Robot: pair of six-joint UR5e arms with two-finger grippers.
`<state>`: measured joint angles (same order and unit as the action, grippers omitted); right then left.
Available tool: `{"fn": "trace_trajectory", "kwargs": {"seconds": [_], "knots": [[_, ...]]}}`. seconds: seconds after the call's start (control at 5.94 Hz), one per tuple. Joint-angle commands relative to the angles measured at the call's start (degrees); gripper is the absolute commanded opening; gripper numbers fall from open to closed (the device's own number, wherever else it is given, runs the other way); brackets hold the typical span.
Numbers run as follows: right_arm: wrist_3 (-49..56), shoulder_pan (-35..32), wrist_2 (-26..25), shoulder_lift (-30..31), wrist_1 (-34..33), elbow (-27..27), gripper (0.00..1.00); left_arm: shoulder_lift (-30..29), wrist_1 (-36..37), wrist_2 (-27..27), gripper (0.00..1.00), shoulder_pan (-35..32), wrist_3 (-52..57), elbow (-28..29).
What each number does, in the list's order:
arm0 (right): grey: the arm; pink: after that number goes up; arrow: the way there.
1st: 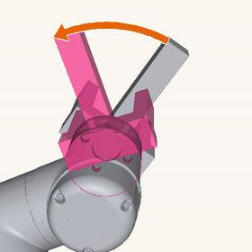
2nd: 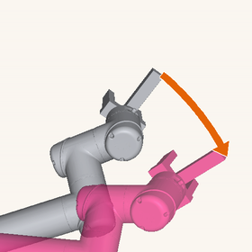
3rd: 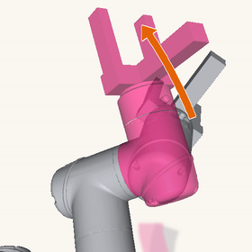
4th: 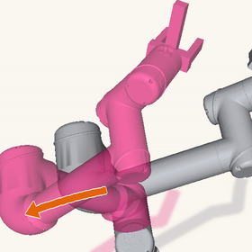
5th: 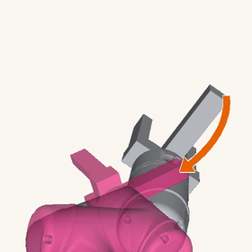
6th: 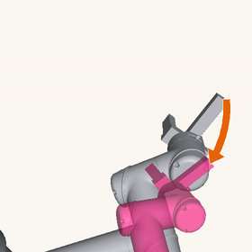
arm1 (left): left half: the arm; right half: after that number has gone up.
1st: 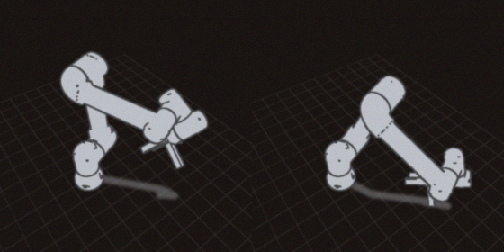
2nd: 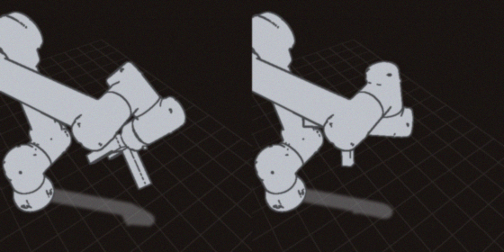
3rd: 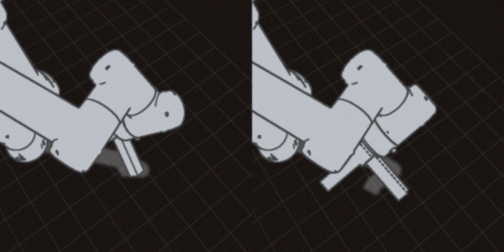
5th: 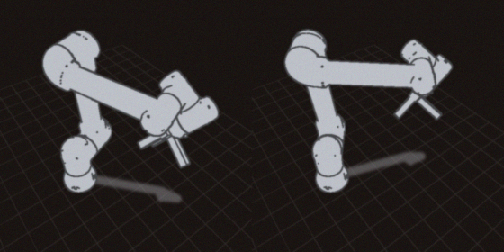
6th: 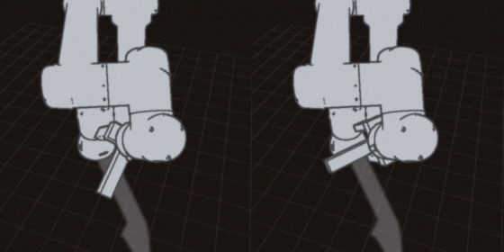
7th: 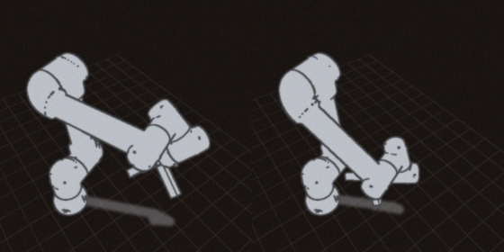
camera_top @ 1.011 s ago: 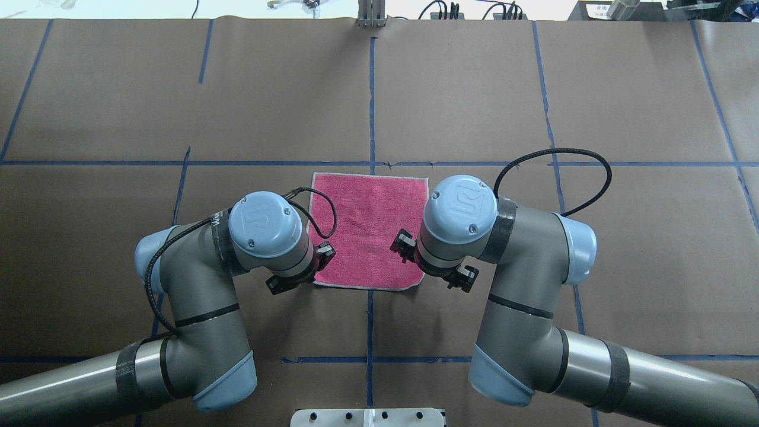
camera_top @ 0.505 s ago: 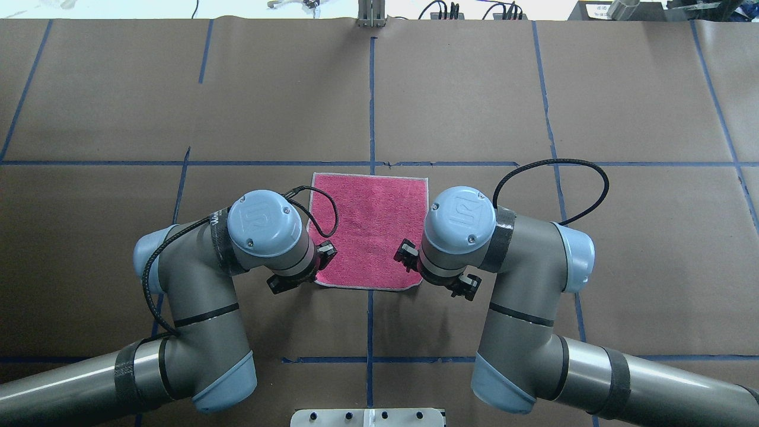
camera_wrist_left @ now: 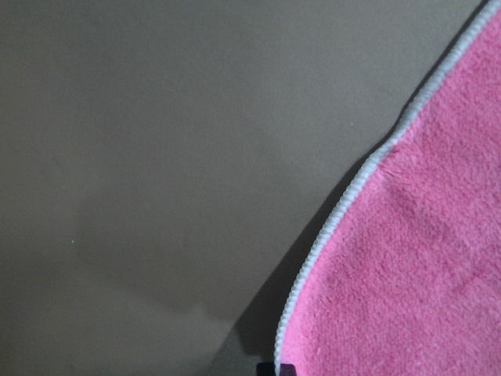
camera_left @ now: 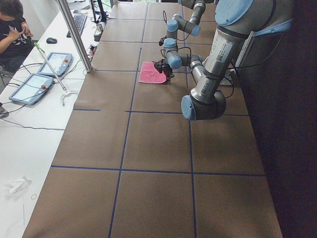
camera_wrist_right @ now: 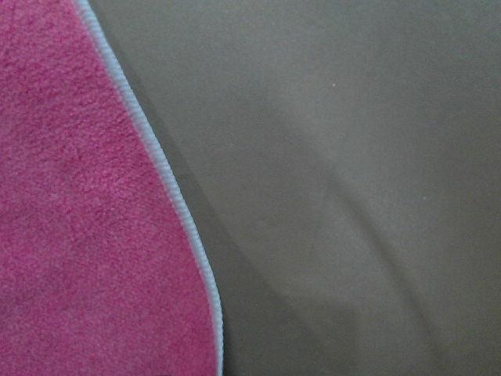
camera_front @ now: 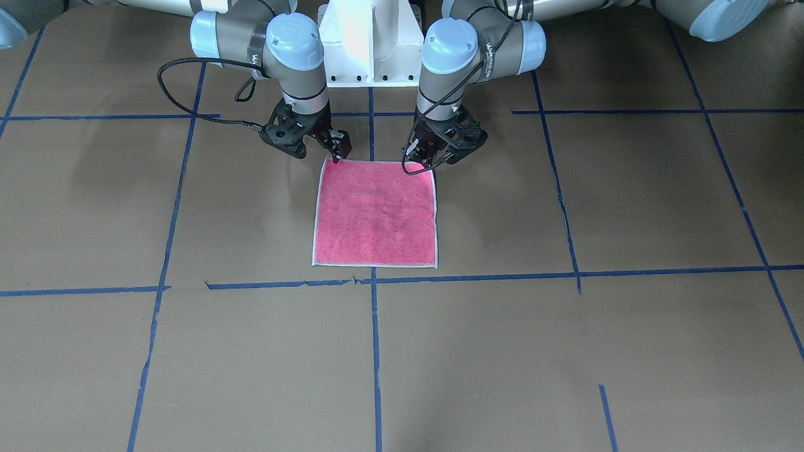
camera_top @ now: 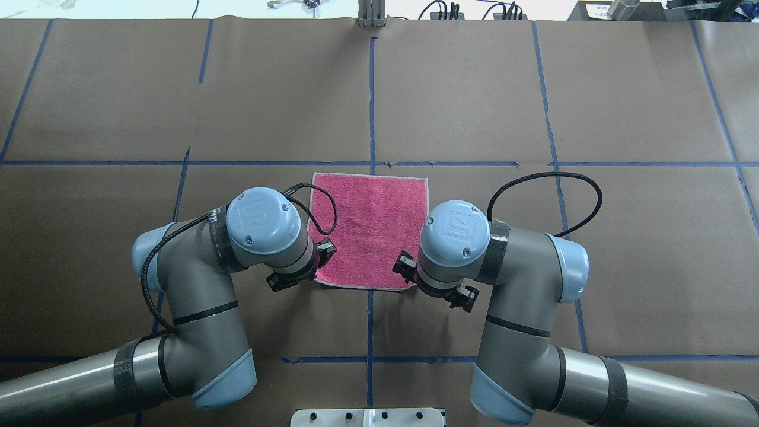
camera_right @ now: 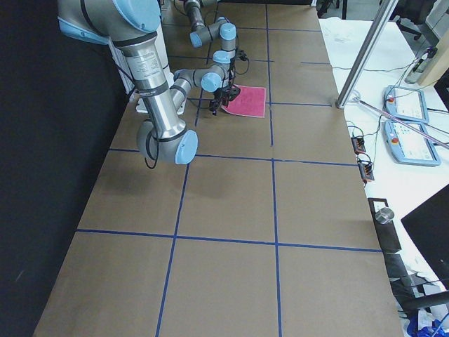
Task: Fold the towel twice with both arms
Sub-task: 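Pinch the near towel corners with the left and right grippers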
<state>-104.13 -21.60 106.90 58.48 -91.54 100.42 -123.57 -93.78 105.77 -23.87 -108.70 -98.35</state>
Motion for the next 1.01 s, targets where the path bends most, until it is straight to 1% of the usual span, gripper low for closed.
{"fn": "trace_trajectory", "kwargs": {"seconds": [0.0,0.17,0.51,0.84], "knots": [[-0.2,0.1,-0.4,0.0,5.6,-2.8,0.99,0.0,0.0,0.0,0.02,0.0,0.0,0.0],[-0.5,0.1,-1.3,0.0,7.9,-2.9,0.99,0.0,0.0,0.0,0.02,0.0,0.0,0.0],[-1.3,0.0,-1.9,-0.4,8.1,-2.7,0.99,-0.1,0.1,0.0,0.02,0.0,0.0,0.0],[-1.5,-0.1,-1.9,0.1,8.1,-2.7,0.81,-0.1,0.0,0.0,0.02,-0.2,0.1,0.0]]}}
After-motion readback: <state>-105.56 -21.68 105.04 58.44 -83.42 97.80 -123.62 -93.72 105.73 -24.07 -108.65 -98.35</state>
